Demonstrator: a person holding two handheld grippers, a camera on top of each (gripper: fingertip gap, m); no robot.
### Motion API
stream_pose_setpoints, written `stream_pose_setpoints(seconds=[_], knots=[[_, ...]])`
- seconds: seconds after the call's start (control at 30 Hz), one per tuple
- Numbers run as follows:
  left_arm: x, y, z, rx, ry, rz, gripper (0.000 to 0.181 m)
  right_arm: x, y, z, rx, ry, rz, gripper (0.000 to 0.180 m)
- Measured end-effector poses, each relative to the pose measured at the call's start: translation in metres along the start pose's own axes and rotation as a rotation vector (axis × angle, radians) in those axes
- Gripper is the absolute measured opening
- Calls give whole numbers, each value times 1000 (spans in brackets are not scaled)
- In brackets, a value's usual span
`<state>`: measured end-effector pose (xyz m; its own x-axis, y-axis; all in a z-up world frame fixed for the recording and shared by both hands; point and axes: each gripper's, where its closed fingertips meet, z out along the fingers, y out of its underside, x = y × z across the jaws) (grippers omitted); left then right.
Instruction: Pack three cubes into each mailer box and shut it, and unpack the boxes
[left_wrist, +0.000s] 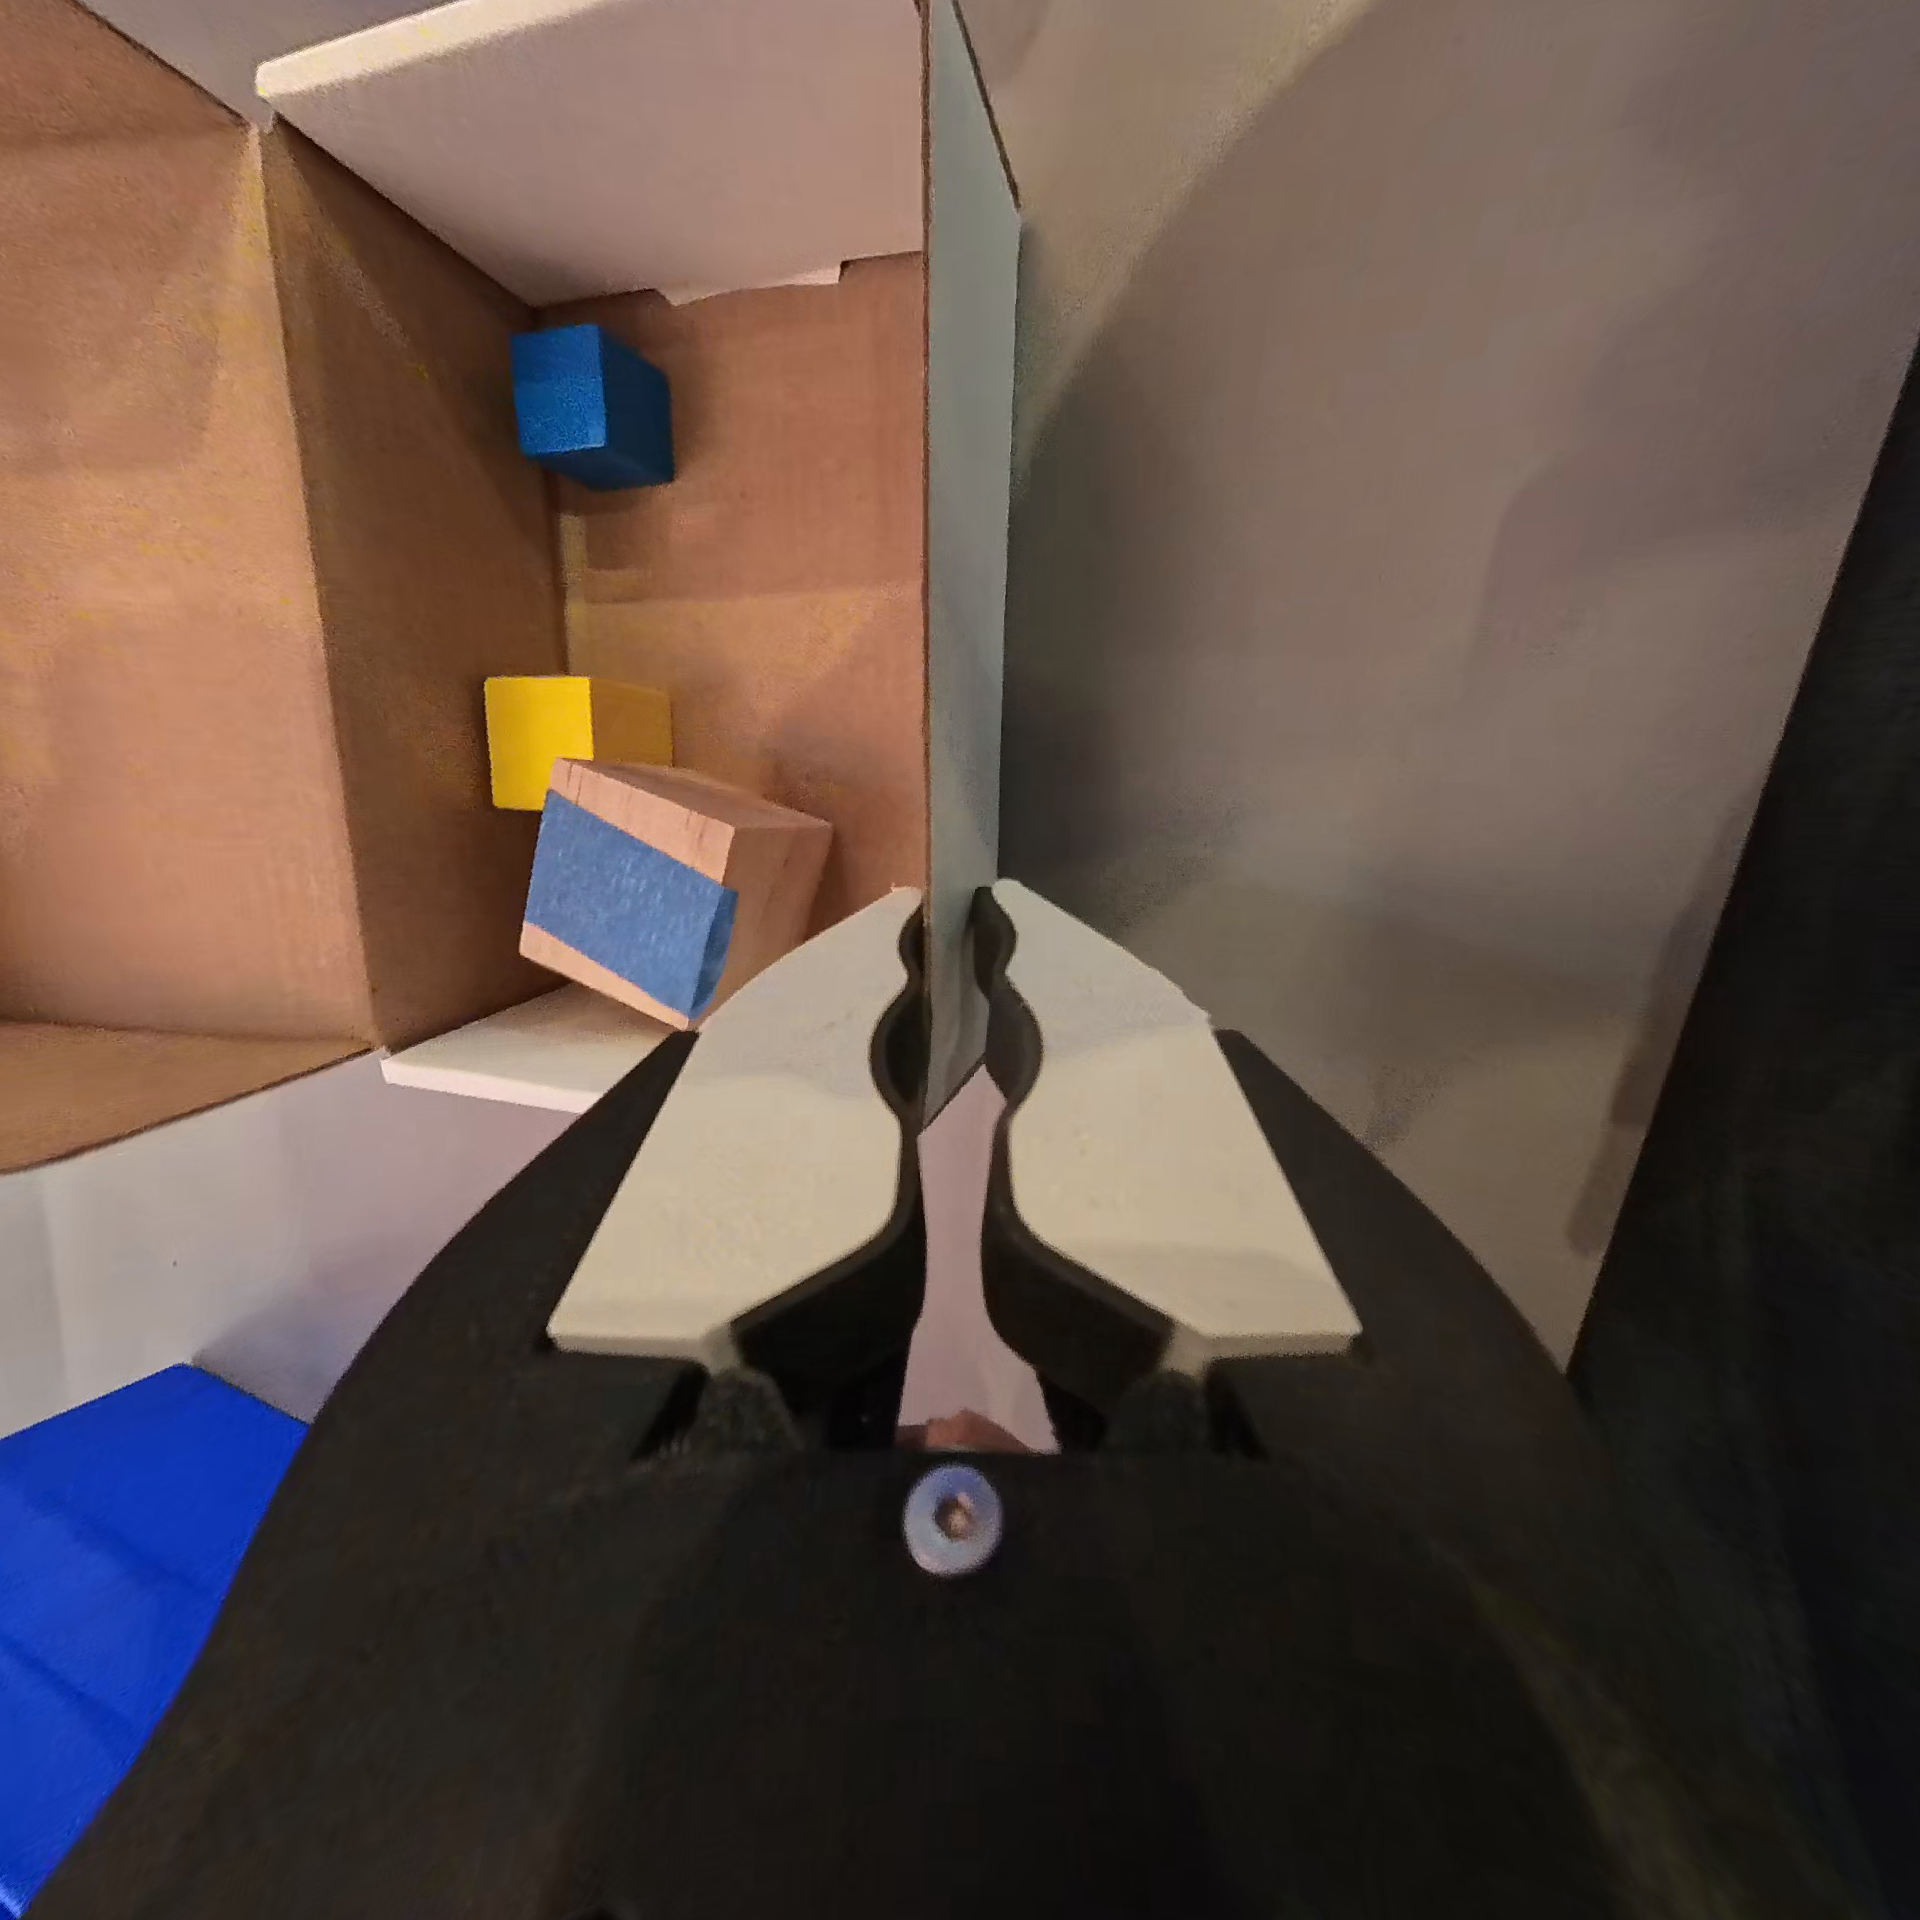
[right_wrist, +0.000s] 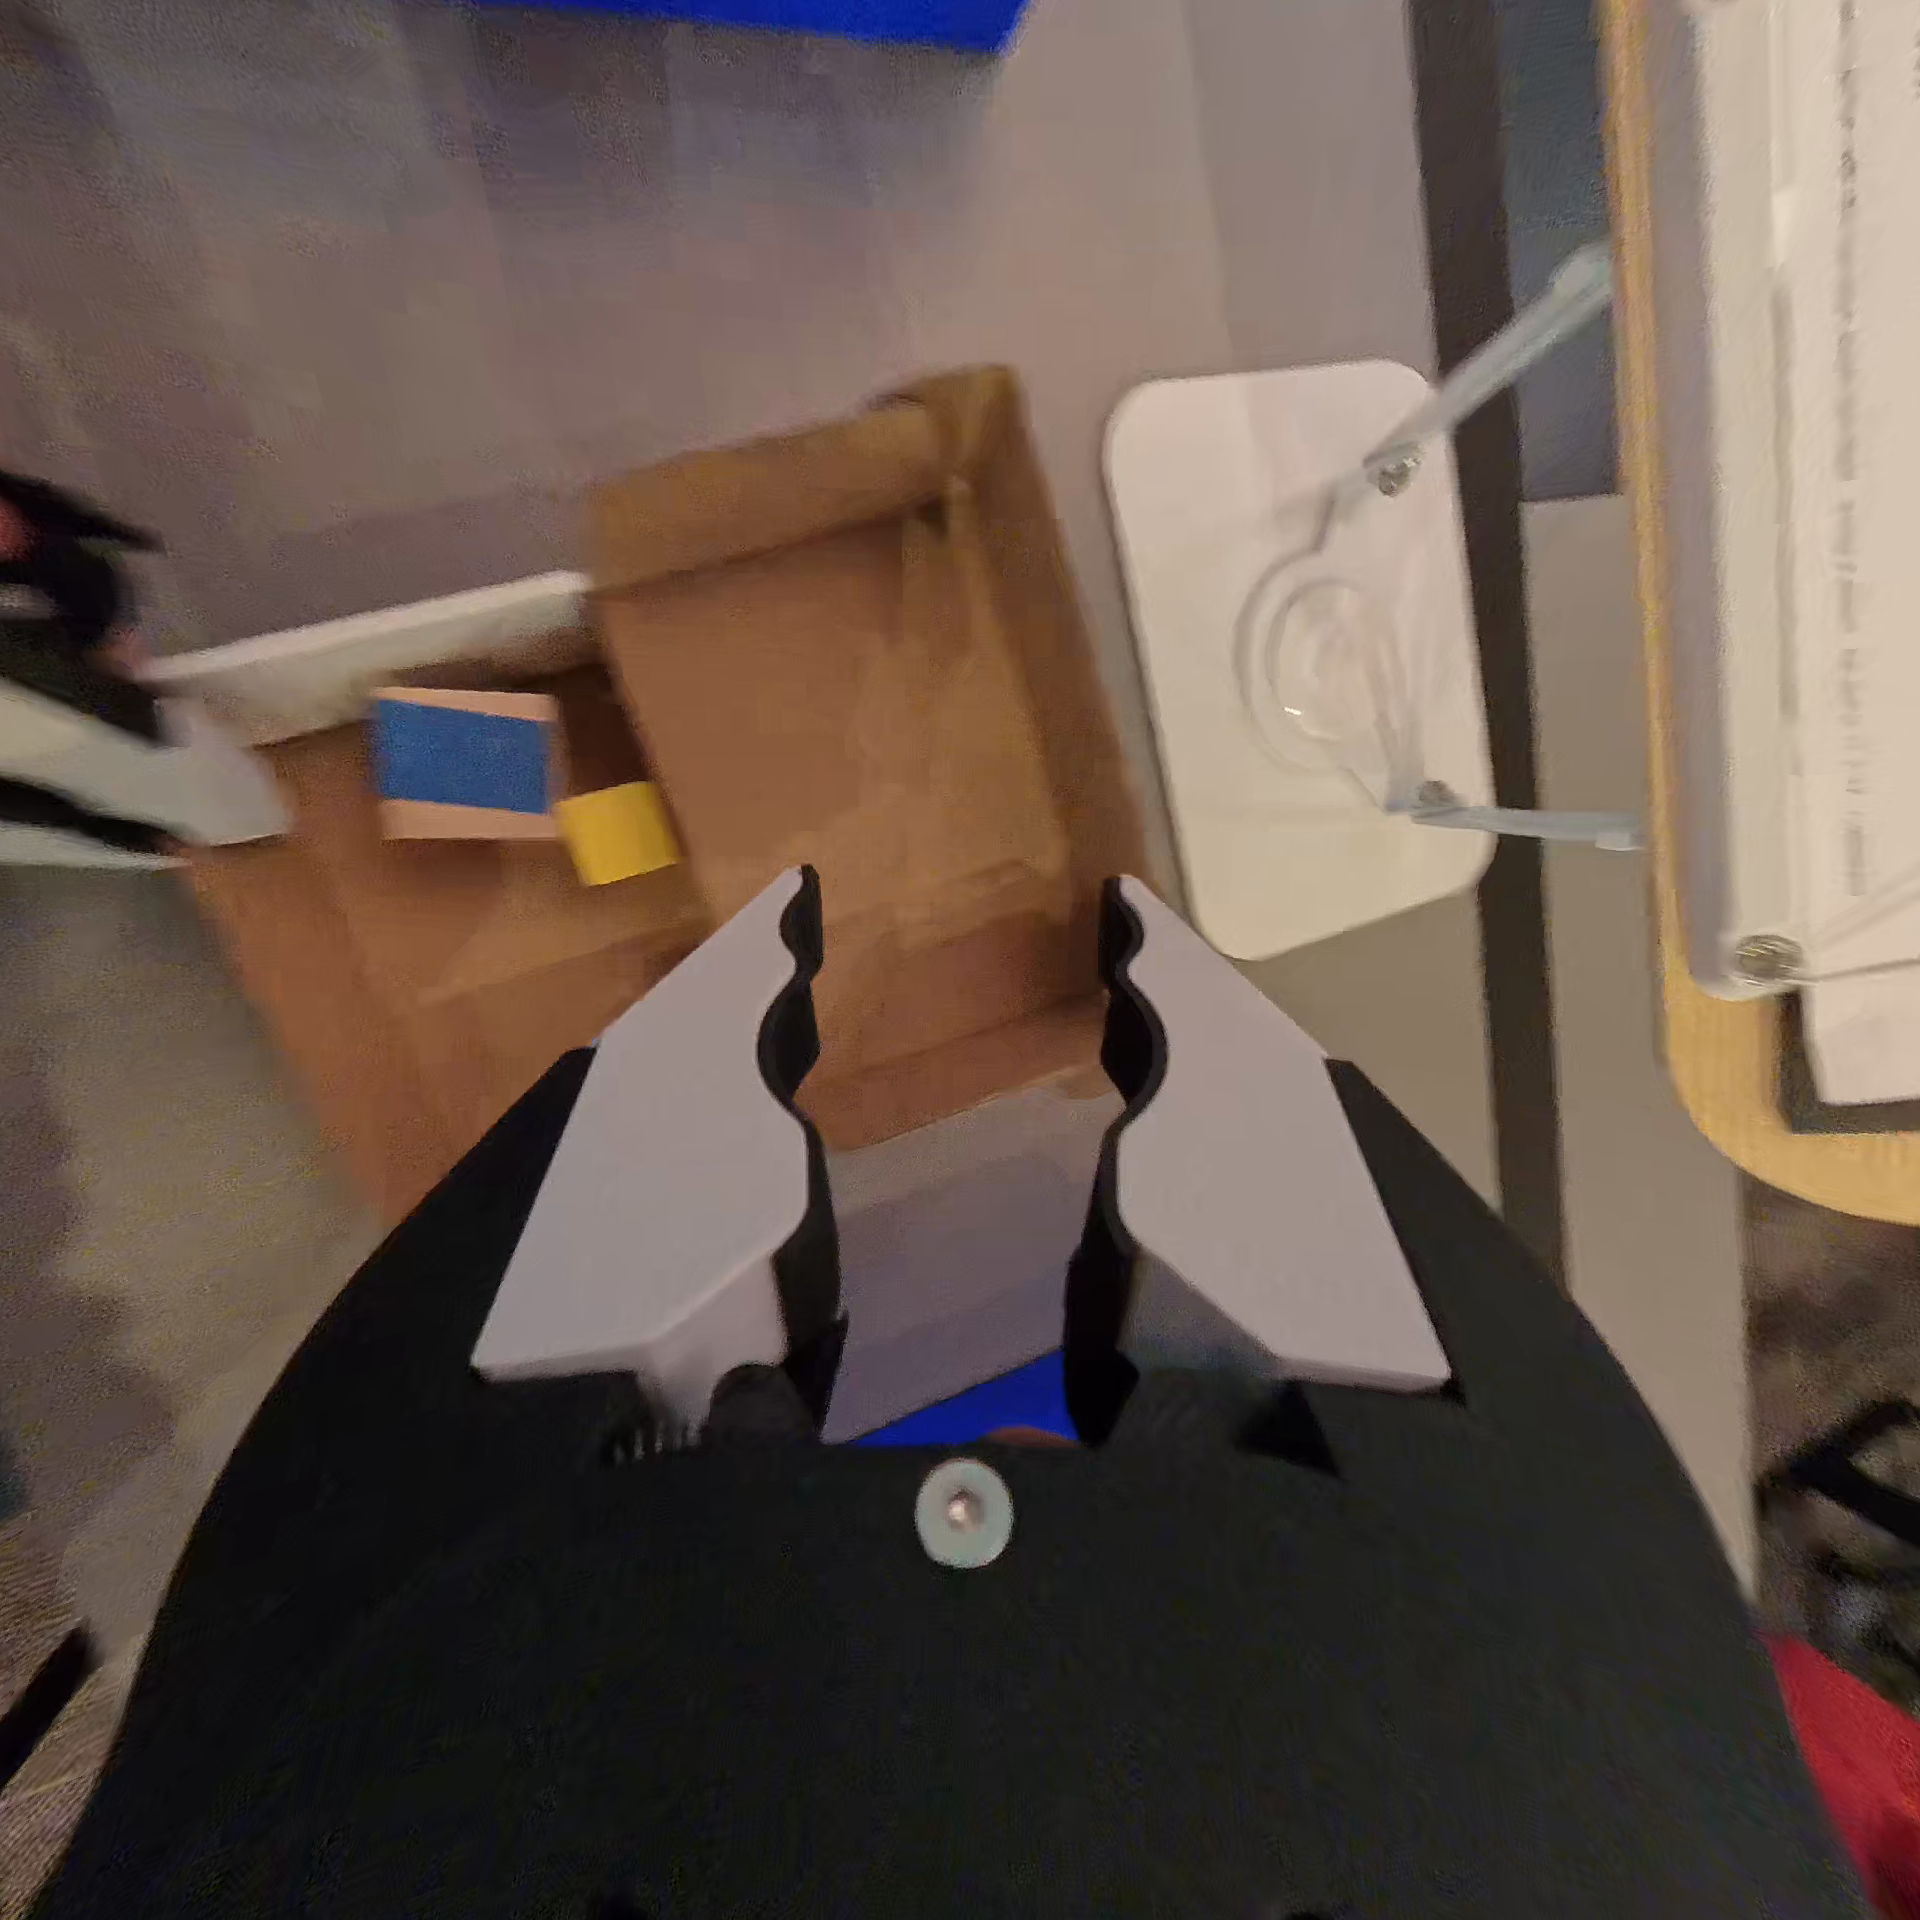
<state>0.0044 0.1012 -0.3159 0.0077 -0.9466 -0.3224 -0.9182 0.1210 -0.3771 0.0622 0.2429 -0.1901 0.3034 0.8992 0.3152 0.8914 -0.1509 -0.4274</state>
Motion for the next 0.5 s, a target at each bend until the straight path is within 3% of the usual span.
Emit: stream_pose_setpoints(seconds=[0.17,0.5], knots=[[0,0,0,0,-10,-2,6,-78,6,1,-17,-232,-9,59],[0,0,0,4,-22,-1,5,-132,6,70,-29,-272,-74,55]])
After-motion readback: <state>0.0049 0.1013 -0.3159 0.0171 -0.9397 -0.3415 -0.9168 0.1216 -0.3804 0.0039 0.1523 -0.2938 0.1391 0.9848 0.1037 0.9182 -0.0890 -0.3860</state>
